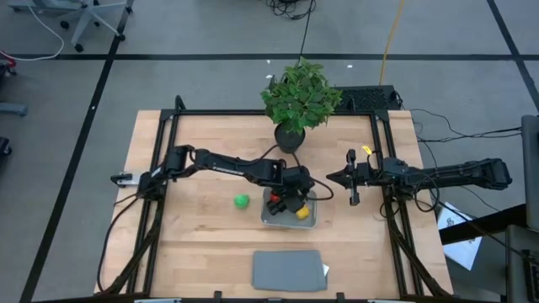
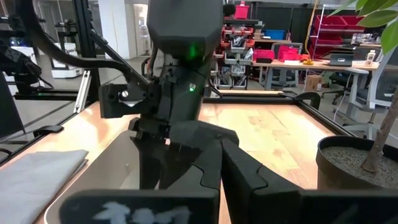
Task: Pick and placing Produce into tupperware
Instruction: Put the pear into the basket
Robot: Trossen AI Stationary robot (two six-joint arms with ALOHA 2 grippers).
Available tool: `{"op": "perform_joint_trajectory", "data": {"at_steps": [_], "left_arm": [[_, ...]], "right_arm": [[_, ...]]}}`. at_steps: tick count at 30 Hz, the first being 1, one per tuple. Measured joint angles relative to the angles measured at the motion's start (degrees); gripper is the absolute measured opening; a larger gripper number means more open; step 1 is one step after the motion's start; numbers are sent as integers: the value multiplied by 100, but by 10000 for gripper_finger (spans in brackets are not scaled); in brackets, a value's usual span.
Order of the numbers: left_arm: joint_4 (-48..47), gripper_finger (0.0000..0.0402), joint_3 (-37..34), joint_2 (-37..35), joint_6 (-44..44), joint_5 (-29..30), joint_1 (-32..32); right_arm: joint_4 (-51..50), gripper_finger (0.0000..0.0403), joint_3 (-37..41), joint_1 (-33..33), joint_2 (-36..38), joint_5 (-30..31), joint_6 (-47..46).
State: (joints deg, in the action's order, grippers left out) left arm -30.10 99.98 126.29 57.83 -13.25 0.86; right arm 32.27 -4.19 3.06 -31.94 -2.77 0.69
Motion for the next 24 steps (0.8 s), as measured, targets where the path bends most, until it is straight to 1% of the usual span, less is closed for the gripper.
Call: {"op": "perform_joint_trajectory", "data": {"at_steps": [4,7,10,18,24], "left_arm": [[67,277,0,-29,-155,108,0],[69,253,0,-54,-220,228,0],[91,210,0,-62,-279,240,0],[82,81,0,-62,-285,327,-2],[80,10,0,-62,-261,327,-4]], "right_arm": [[7,0,0,0,-11,-2,0],[18,0,0,1,-20,-2,0],[22,0,0,1,-20,-2,0],[28,0,0,0,-20,-2,0],[28,0,0,0,-20,-2,0]]}}
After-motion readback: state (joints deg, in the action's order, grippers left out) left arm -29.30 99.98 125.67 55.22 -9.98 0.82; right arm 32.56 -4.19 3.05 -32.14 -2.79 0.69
